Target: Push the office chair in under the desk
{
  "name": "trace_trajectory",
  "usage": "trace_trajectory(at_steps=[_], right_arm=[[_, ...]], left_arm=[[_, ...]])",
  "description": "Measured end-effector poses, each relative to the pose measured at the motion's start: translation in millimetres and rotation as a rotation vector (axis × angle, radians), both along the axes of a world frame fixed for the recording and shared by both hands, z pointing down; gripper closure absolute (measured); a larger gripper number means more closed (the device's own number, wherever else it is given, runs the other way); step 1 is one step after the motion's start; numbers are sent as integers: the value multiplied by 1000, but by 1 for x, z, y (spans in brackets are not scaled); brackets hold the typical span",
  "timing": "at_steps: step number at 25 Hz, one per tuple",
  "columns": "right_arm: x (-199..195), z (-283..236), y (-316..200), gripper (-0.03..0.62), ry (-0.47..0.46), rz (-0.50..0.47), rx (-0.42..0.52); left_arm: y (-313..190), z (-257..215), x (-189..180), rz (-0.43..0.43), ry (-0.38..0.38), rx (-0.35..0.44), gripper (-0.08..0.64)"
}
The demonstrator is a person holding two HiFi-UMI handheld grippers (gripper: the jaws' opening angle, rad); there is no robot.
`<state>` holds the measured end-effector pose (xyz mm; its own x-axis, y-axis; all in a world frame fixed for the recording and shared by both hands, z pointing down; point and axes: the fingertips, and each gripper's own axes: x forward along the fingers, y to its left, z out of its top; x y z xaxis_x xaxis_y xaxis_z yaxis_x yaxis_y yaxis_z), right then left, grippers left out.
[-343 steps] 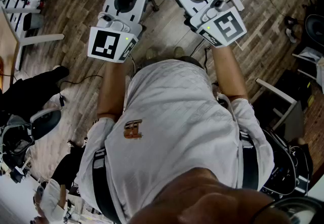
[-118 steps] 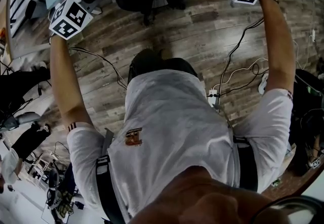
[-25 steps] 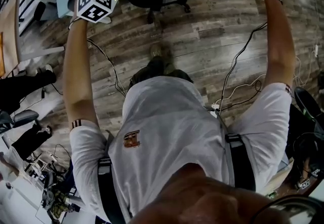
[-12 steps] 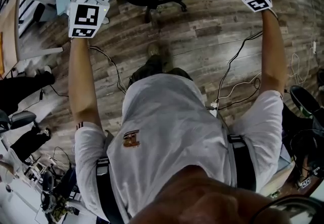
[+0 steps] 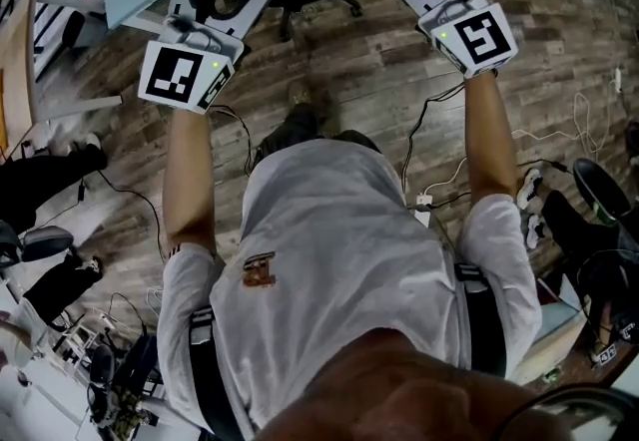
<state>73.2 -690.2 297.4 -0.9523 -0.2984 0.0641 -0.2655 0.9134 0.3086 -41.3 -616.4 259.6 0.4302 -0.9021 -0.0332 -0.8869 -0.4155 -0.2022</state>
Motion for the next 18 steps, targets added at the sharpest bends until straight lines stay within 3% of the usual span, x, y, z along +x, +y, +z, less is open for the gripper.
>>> trace_trajectory(at_steps=[4,10,18], right_arm=[[-2,-11,43,459,-114,-42,-60],[9,-27,81,523,-244,-66,-127],[21,-25,120,551,-323,-93,-209]], left_arm=[[18,-5,30,49,80,27,357],[39,-12,66,62,130,58,485],[69,-12,89,65,151,48,534]])
